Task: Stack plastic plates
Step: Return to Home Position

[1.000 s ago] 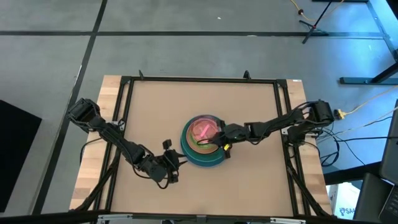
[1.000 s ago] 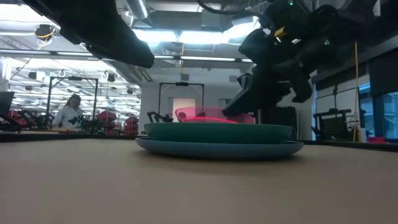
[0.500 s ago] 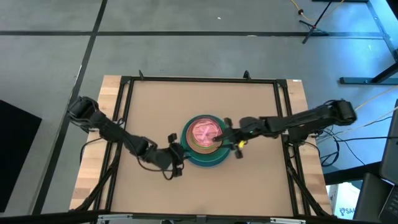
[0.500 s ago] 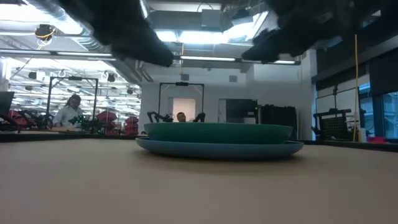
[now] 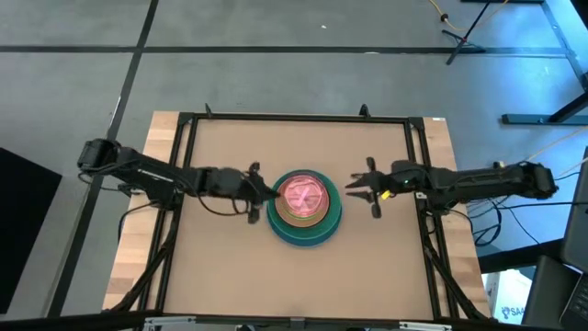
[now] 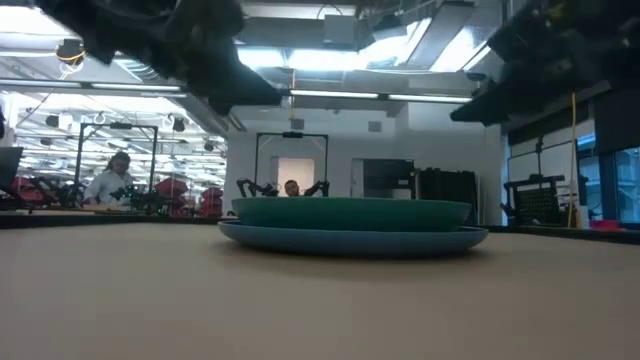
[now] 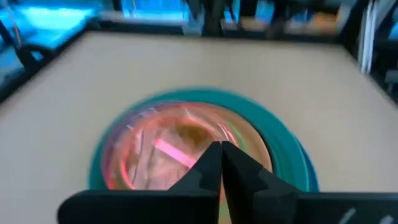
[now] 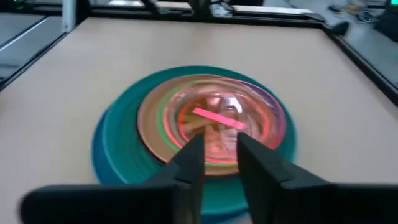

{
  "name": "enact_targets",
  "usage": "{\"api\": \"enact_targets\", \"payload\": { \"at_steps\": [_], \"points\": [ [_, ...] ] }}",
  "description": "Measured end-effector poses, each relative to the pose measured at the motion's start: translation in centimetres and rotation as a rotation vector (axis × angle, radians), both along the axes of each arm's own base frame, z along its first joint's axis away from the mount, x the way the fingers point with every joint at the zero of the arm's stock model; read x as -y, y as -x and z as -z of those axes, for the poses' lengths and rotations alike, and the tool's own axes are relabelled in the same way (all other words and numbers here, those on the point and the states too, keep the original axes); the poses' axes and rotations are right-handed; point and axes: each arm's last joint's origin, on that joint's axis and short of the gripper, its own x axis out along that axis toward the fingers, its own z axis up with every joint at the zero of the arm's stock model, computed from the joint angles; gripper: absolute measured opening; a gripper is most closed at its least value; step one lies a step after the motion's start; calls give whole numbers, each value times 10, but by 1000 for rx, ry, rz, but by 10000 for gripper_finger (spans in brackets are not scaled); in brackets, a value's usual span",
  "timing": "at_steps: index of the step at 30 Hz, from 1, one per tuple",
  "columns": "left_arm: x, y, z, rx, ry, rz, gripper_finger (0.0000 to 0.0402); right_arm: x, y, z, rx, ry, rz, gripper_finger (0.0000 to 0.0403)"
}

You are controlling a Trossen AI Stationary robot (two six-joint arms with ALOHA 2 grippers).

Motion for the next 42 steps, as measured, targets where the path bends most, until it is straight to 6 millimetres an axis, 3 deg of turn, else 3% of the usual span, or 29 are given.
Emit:
{"api": "enact_targets", "payload": {
  "at_steps": [7, 21, 30, 36, 42],
  "points": [
    [-28, 47, 16, 168, 28, -48, 3, 18, 27, 17, 47, -45, 109, 6],
    [-29, 121, 44, 351, 78, -159, 3, 21, 59, 23, 134, -92, 225, 6],
    [-29, 135, 40, 413, 62, -172, 2, 17, 76, 21, 193, -111, 234, 2],
    [-29, 140, 40, 401, 51, -183, 5, 15, 82, 37, 234, -158, 252, 2],
    [-28, 145, 36, 441, 47, -167, 6, 16, 86, 34, 318, -143, 278, 2]
  ]
}}
